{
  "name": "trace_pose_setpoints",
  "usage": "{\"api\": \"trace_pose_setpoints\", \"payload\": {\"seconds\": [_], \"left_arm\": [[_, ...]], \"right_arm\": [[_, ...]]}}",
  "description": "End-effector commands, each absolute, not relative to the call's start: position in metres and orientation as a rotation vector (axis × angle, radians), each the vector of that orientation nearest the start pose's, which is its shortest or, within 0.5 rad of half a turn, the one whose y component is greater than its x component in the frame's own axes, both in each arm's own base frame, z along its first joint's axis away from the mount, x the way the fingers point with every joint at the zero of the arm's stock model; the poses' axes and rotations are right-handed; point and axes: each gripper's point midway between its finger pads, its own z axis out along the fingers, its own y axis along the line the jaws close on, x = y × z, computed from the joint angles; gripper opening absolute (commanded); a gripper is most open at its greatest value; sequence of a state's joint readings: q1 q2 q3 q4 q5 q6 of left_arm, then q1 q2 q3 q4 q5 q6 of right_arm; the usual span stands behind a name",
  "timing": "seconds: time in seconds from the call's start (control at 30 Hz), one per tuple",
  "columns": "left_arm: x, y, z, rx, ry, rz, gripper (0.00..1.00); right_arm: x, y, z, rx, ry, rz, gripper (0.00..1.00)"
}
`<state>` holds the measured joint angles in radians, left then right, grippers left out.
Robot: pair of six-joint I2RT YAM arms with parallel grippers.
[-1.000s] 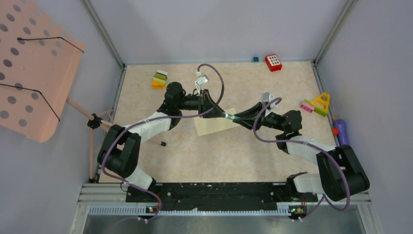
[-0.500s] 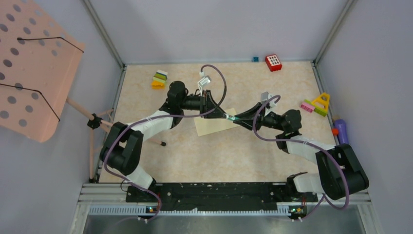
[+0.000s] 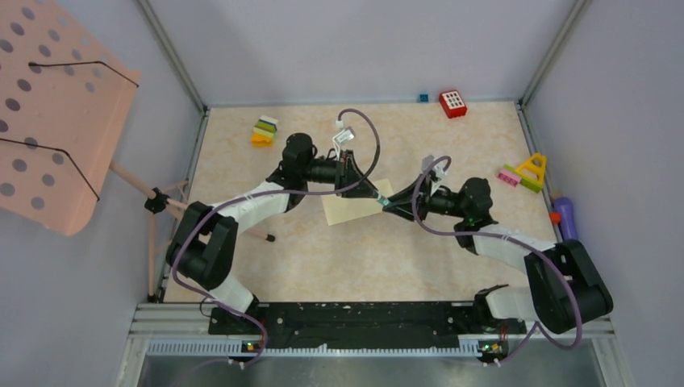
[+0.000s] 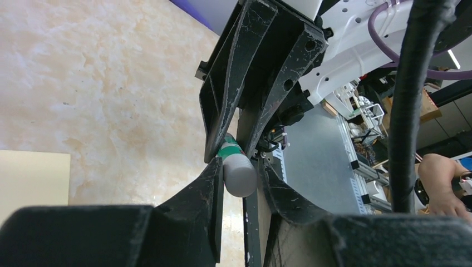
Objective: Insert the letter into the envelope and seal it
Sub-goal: Close the solid glue cap on the solid glue, then place the solid glue at the center of the board.
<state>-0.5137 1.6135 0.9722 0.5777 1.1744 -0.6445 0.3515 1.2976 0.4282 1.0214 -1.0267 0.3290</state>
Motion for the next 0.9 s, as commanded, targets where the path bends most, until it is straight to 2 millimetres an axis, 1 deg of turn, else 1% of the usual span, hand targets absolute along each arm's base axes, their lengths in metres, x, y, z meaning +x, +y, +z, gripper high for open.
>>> {"api": "trace_pose_setpoints", "payload": {"seconds": [0.0, 0.07, 0.1, 0.13, 0.27, 0.33, 0.43, 0.5, 0.57, 0.6, 0.67, 0.7, 0.77, 0.8, 0.87], "left_arm": [[0.212, -0.357, 0.244, 1.068, 1.663, -1.834, 0.46], [0.225, -0.349, 0.247, 1.017, 1.669, -1.797, 0.75], [0.232, -0.344, 0.249, 0.99, 1.67, -1.776, 0.87], [0.24, -0.338, 0.251, 0.959, 1.672, -1.754, 0.93], [0.269, -0.308, 0.264, 0.849, 1.657, -1.66, 0.96], [0.28, -0.294, 0.275, 0.818, 1.629, -1.607, 0.97], [0.3, -0.27, 0.29, 0.791, 1.605, -1.494, 0.98], [0.319, -0.249, 0.295, 0.758, 1.626, -1.376, 0.98], [0.34, -0.226, 0.293, 0.724, 1.668, -1.213, 0.98], [0.35, -0.213, 0.29, 0.735, 1.678, -1.109, 0.98], [0.359, -0.192, 0.277, 0.736, 1.747, -0.978, 0.98], [0.361, -0.183, 0.266, 0.737, 1.792, -0.921, 0.98], [0.359, -0.169, 0.24, 0.751, 1.883, -0.835, 0.98], [0.355, -0.164, 0.223, 0.756, 1.937, -0.804, 0.98], [0.345, -0.158, 0.192, 0.774, 2.016, -0.784, 0.98]], "right_arm": [[0.252, 0.264, 0.263, -0.939, 1.143, 1.1, 0.0], [0.256, 0.258, 0.263, -0.919, 1.154, 1.08, 0.0], [0.26, 0.253, 0.263, -0.906, 1.162, 1.07, 0.0], [0.263, 0.249, 0.262, -0.891, 1.172, 1.06, 0.0], [0.281, 0.228, 0.256, -0.828, 1.225, 1.001, 0.0], [0.29, 0.219, 0.248, -0.817, 1.262, 0.958, 0.0], [0.311, 0.205, 0.225, -0.8, 1.359, 0.837, 0.0], [0.33, 0.193, 0.206, -0.747, 1.47, 0.771, 0.0], [0.353, 0.18, 0.19, -0.688, 1.584, 0.684, 0.0], [0.361, 0.174, 0.177, -0.649, 1.662, 0.657, 0.0], [0.376, 0.163, 0.154, -0.563, 1.801, 0.612, 0.0], [0.382, 0.158, 0.143, -0.52, 1.861, 0.591, 0.0], [0.389, 0.15, 0.123, -0.437, 1.961, 0.565, 0.0], [0.392, 0.145, 0.112, -0.395, 2.008, 0.544, 0.0], [0.397, 0.135, 0.096, -0.329, 2.072, 0.489, 0.0]]}}
